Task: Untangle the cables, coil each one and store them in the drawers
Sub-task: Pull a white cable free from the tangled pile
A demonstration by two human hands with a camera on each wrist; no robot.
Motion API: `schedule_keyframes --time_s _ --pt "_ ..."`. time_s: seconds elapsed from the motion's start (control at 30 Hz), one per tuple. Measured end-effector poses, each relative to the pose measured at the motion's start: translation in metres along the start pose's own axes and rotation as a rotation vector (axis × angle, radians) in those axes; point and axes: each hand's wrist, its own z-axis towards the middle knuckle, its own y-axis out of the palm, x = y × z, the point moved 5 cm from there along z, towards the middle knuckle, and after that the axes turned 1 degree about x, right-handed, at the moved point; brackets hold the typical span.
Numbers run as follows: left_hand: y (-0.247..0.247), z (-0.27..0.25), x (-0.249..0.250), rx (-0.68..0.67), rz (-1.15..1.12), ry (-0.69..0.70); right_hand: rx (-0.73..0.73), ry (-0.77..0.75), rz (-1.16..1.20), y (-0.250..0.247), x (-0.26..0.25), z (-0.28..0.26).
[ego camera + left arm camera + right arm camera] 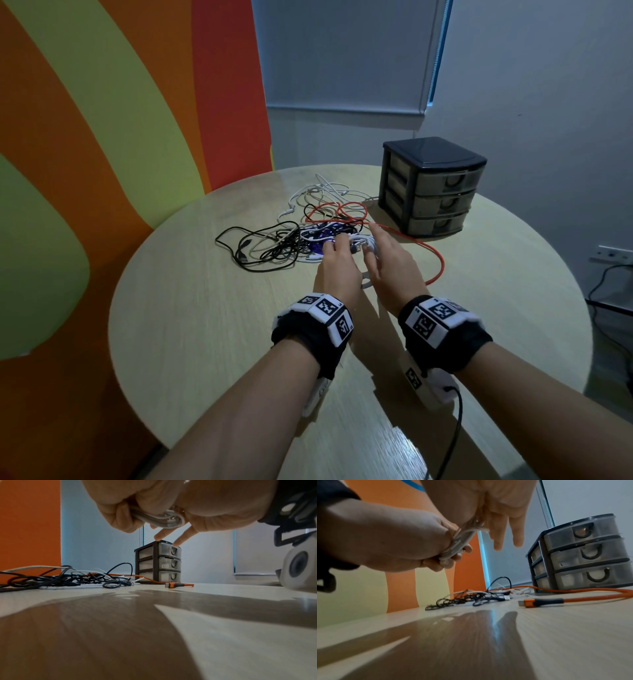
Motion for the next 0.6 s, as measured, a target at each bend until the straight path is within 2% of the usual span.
schedule_keyframes --time_s 0.07,0.23,0.37,0.5,0.6 --pt "0.0006 -0.0008 -0.0005 -0.019 0.009 -0.007 -0.005 -0.023 -0.056 -0.0005 -0.0029 -0.0007" --pt "0.002 -0.0012 -0.0029 -0.049 0.04 -0.032 -0.08 -0.034 -0.408 0.0043 -0.0013 0.0005" --pt "0.0032 -0.0011 -0.004 -0.071 0.069 -0.079 -0.092 -0.059 -0.536 0.0045 -0.0009 0.0015" --pt "0.0036 -0.0008 -0.0042 -0.062 0.079 -0.077 -0.12 -0.013 -0.504 0.003 0.0025 0.0038" --pt "0.0035 0.0001 -0.0036 -0.054 0.085 -0.062 -0.08 0.07 -0.332 -0.0001 0.0009 0.0055"
